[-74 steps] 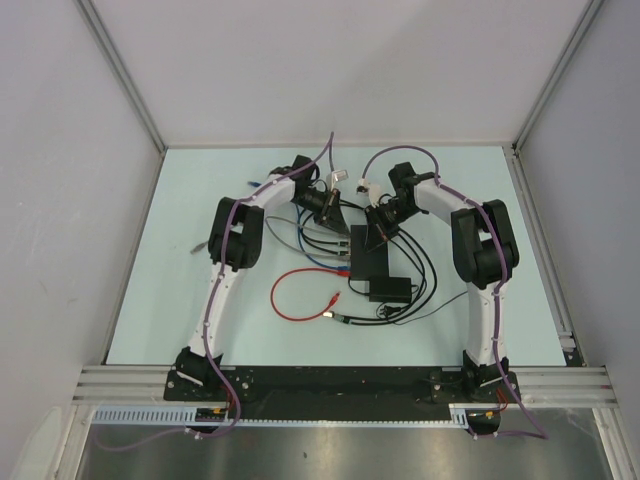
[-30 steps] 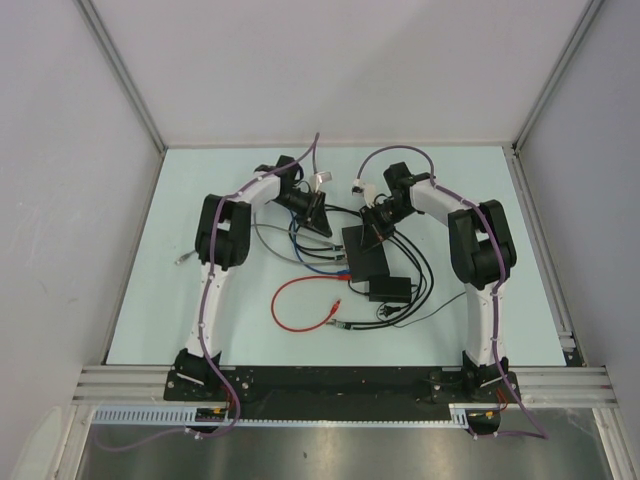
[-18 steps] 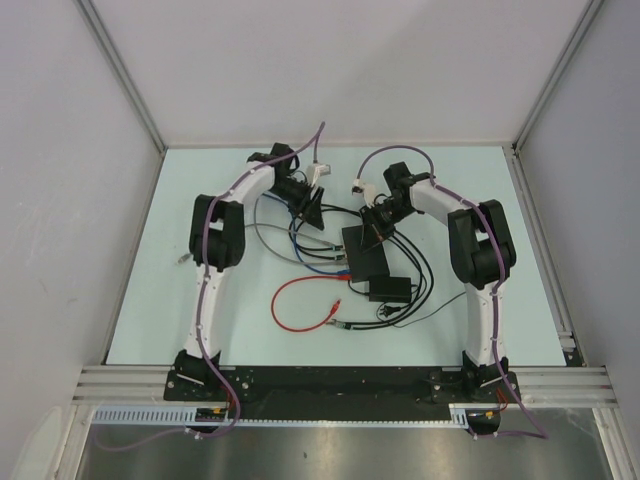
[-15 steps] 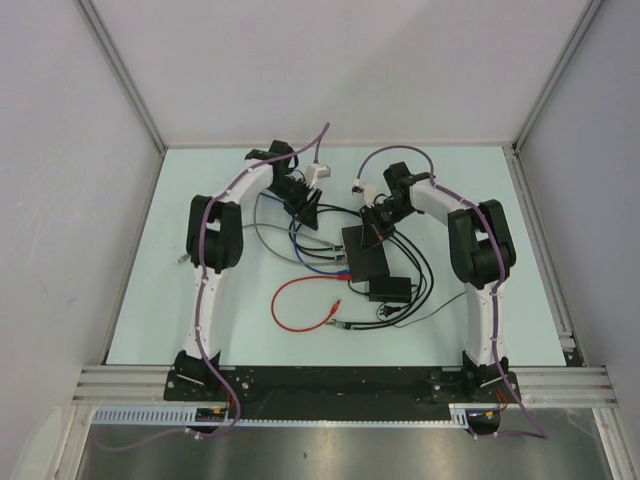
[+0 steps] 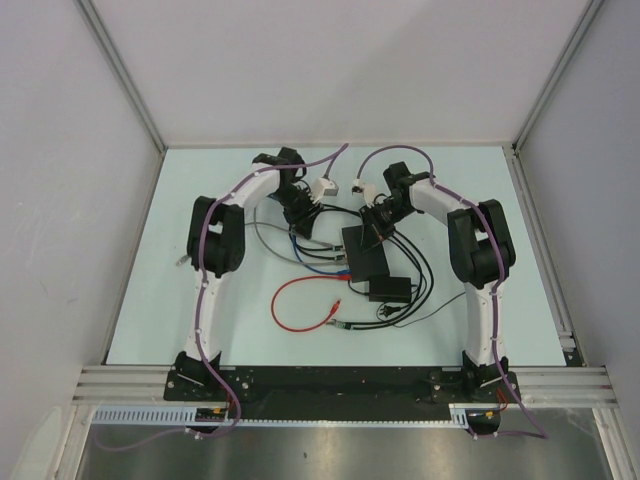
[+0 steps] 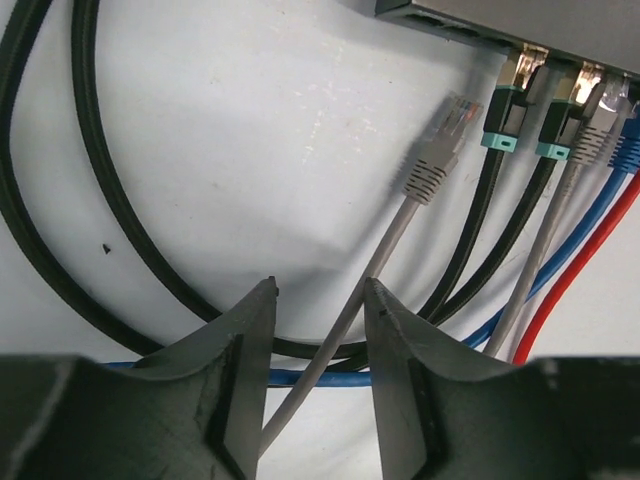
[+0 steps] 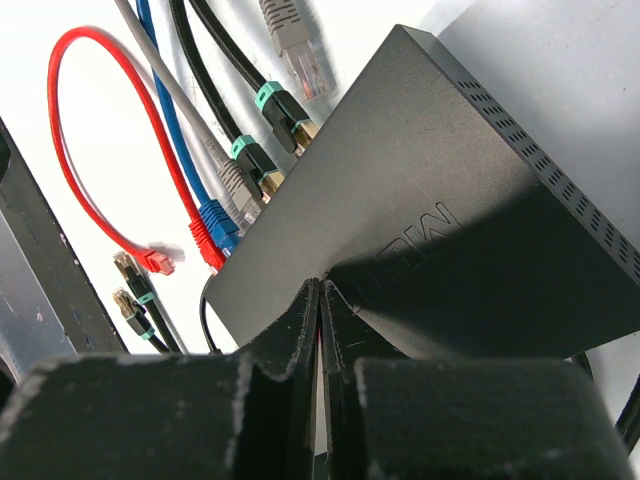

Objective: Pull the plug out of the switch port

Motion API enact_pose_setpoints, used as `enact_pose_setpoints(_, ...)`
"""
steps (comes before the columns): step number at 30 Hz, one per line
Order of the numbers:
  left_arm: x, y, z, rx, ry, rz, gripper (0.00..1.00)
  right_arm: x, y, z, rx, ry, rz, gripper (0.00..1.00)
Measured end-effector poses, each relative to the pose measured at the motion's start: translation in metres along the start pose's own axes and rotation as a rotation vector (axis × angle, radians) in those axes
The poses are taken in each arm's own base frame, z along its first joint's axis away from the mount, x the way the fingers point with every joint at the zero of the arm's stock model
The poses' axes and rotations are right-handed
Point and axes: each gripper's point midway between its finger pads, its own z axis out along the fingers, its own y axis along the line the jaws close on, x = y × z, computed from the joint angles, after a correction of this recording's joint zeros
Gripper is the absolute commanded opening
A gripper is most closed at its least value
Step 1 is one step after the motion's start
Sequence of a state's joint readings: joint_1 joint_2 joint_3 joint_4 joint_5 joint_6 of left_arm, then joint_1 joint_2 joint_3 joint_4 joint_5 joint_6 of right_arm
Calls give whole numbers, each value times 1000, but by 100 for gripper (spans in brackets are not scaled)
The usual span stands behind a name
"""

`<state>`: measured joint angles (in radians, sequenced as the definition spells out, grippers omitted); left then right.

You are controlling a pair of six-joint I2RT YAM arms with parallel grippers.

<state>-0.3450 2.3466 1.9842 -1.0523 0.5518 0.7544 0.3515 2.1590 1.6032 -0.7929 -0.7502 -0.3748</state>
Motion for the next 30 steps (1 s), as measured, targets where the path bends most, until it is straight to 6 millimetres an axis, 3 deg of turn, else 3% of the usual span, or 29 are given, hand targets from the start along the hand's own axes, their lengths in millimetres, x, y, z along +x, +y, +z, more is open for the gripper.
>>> enact_pose_setpoints(19,17,-19,1,95,54,11,52,0,0,0,0,0,1,8)
enact_pose_setpoints(25,16,-17,-2,98,54,10,35,0,0,0,0,1,3,7)
enact_pose_setpoints(30,14,-14,-2,93,48,10,2,0,0,0,0,1,7,8)
